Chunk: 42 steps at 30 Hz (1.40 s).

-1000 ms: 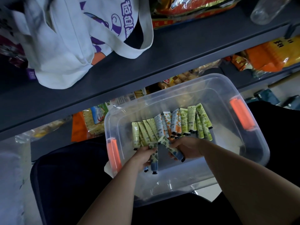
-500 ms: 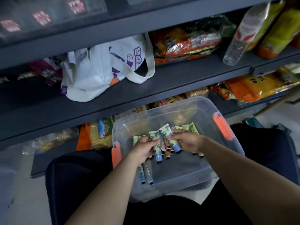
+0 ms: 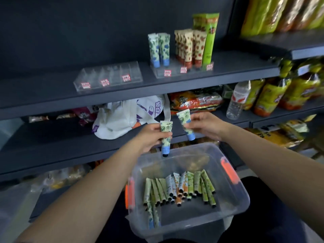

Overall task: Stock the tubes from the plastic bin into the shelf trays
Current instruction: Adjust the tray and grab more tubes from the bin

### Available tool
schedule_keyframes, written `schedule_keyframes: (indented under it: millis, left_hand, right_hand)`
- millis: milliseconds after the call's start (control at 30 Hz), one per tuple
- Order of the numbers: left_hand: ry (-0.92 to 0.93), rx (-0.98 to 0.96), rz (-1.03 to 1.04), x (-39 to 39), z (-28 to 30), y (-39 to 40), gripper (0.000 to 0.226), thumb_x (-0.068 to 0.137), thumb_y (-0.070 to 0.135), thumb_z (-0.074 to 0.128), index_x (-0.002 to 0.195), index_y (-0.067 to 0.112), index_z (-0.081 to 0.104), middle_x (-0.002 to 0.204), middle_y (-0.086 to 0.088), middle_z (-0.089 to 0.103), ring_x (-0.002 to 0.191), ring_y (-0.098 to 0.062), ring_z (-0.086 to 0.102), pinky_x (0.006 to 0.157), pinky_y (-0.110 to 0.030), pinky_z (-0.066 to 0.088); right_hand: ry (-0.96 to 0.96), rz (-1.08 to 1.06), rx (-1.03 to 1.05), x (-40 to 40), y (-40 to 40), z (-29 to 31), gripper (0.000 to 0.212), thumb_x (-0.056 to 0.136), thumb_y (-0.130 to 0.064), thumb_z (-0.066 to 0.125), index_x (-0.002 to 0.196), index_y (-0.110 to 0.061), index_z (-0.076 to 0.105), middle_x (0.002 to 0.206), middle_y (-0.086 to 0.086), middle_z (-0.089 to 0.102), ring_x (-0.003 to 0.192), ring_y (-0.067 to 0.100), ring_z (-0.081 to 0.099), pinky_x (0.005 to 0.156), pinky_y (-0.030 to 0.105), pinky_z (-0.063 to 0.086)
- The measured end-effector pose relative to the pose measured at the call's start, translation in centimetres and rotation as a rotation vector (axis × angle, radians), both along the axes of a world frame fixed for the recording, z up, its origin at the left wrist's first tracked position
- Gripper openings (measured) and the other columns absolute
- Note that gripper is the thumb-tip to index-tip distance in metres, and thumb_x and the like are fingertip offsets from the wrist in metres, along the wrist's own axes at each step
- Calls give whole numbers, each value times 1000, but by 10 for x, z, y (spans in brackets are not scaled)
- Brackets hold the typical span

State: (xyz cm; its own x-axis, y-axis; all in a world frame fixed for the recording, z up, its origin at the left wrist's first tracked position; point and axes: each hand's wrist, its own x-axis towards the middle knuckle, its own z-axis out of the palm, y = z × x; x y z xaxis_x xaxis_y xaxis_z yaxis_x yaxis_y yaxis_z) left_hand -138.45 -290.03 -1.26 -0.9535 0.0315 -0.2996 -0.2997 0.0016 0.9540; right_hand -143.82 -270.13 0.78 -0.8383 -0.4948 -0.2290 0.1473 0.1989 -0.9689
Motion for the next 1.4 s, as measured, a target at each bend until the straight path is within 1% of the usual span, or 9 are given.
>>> schedule_keyframes:
  millis: [367, 433, 567, 633, 767, 833, 1067, 1233, 1400]
  left_hand:
    - [429, -228, 29, -37, 163, -15, 21, 80, 3, 69, 100, 7, 68, 82, 1, 70, 67, -4, 66, 63, -15, 54]
    - [469, -272, 97, -49, 184, -20, 22, 80, 4, 70, 102, 6, 68, 82, 1, 69, 70, -5, 65, 60, -13, 53]
    - [491, -294, 225, -85, 213, -32, 21, 82, 4, 68, 103, 3, 66, 82, 1, 66, 75, -7, 63, 60, -12, 53]
    - [502, -317, 271, -104, 217, -35, 18, 82, 2, 68, 100, 1, 67, 79, 0, 65, 75, -10, 63, 64, -16, 55]
    - [515, -395, 358, -140, 208, -39, 15, 74, 2, 75, 77, 16, 70, 86, -8, 72, 87, -23, 69, 83, -39, 57]
    - [502, -408, 374, -155, 200, -41, 20, 71, 3, 77, 69, 21, 69, 84, -8, 72, 85, -24, 70, 84, -43, 56]
    - [471, -514, 386, -180, 181, -41, 14, 69, 4, 79, 69, 15, 69, 63, 1, 62, 68, -17, 61, 80, -41, 57]
    - [481, -606, 338, -185, 171, -45, 12, 68, 6, 80, 73, 10, 70, 61, -1, 61, 64, -17, 57, 78, -42, 57]
    - [461, -651, 289, -192, 172, -49, 14, 68, 9, 82, 71, 9, 68, 60, 1, 58, 67, -19, 58, 80, -45, 56]
  right_hand:
    - [512, -150, 72, -25, -26, 152, 43, 77, -18, 77, 98, 14, 56, 82, 20, 52, 77, 19, 51, 67, 26, 51]
    - [551, -170, 85, -33, -33, 172, 34, 75, -17, 78, 89, 5, 57, 77, 22, 51, 72, 22, 51, 64, 36, 48]
    - [642, -237, 159, -61, -51, 202, 20, 79, -14, 75, 77, -3, 57, 72, 8, 57, 67, 19, 57, 57, 28, 46]
    - [707, -255, 242, -77, -60, 210, 21, 82, -17, 72, 73, -12, 54, 73, 7, 58, 69, 19, 56, 57, 28, 44]
    - [791, -272, 400, -110, -80, 208, 29, 83, -21, 70, 107, -6, 63, 101, 6, 66, 87, 20, 60, 73, 27, 45]
    - [826, -274, 472, -122, -89, 206, 24, 81, -19, 71, 101, -6, 64, 100, 7, 67, 92, 22, 61, 73, 25, 42]
    - [800, -268, 595, -147, -104, 187, 31, 81, -9, 67, 110, -6, 59, 100, 10, 63, 86, 21, 56, 50, 22, 32]
    - [779, -246, 683, -152, -109, 175, 48, 83, -5, 64, 129, -4, 50, 121, 14, 59, 106, 28, 58, 73, 25, 42]
    - [824, -240, 743, -155, -112, 174, 40, 87, 2, 56, 126, -4, 48, 117, 16, 60, 99, 29, 61, 68, 27, 44]
